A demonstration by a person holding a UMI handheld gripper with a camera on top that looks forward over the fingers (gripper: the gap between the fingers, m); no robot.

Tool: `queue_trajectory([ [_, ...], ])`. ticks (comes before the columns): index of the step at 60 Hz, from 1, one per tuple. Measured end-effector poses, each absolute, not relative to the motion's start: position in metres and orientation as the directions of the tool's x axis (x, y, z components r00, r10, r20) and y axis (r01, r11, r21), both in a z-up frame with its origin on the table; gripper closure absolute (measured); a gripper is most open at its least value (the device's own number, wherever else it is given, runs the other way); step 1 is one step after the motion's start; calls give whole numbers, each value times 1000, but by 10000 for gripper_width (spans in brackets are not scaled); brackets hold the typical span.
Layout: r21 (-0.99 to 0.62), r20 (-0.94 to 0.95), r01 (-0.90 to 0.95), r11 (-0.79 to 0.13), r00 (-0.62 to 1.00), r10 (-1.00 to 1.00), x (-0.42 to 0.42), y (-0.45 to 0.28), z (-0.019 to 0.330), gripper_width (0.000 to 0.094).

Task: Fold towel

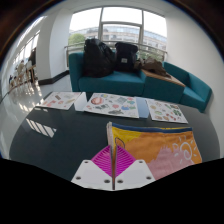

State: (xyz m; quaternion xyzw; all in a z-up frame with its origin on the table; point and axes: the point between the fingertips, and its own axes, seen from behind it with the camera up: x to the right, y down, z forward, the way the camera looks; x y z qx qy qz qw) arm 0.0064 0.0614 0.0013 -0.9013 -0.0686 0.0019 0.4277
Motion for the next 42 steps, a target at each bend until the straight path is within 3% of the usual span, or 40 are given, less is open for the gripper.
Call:
queue_trajectory([
  [6, -809, -76, 0, -588, 992, 105, 23, 67, 49, 922],
  [13, -849, -98, -54, -526, 994, 55, 95, 74, 110, 921],
  [19, -863, -82, -82, -498, 996, -21, 170, 75, 128, 915],
  [23, -863, -45, -81, -499, 995, -83, 222, 74, 122, 914],
  [38, -816, 156, -45, -576, 942, -296, 371, 48, 46, 870],
  [40, -807, 144, -62, -587, 944, -298, 373, 44, 42, 812],
  [42, -811, 122, -85, -578, 943, -310, 374, 42, 46, 675],
])
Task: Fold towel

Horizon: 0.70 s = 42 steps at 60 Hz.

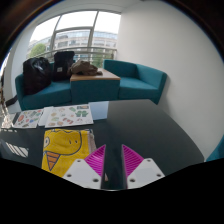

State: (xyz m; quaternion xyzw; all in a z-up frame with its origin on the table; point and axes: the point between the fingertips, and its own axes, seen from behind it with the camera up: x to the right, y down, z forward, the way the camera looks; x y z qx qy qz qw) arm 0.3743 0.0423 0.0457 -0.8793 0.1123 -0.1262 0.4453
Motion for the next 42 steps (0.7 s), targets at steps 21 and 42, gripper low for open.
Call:
queue_trajectory([
  [21, -942, -108, -158, -297, 978, -179, 248, 2, 231, 73],
  [42, -937, -83, -74, -342, 997, 10, 79, -118, 218, 80],
])
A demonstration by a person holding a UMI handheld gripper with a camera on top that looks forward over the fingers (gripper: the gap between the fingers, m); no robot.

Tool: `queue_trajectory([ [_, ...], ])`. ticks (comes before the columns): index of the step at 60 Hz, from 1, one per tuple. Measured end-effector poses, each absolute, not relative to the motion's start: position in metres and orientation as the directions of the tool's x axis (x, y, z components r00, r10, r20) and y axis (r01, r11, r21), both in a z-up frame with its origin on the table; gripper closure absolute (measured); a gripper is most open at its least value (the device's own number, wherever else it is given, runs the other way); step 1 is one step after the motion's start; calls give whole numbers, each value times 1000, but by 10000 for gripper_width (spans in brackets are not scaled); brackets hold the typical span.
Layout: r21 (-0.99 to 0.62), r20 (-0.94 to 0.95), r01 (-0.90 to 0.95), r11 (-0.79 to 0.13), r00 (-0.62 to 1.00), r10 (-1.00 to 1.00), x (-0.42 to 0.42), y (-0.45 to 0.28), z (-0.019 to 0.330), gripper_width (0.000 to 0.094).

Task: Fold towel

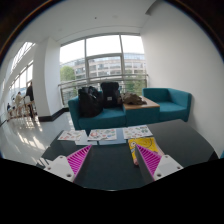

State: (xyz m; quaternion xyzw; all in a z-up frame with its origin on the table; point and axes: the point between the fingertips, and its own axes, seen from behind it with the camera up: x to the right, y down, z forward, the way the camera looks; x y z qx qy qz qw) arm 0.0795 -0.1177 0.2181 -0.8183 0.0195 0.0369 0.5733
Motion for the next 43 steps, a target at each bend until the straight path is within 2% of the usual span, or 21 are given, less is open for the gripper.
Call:
queue_trajectory([
  [8, -918, -134, -113, -381, 991, 29, 52, -152, 197, 87],
  [16, -934, -32, -15, -357, 999, 43, 45, -168, 203, 82],
  [29, -947, -14, 12, -322, 997, 77, 26, -183, 224, 78],
  [43, -944, -9, 21, -329, 996, 92, 18, -188, 224, 81],
])
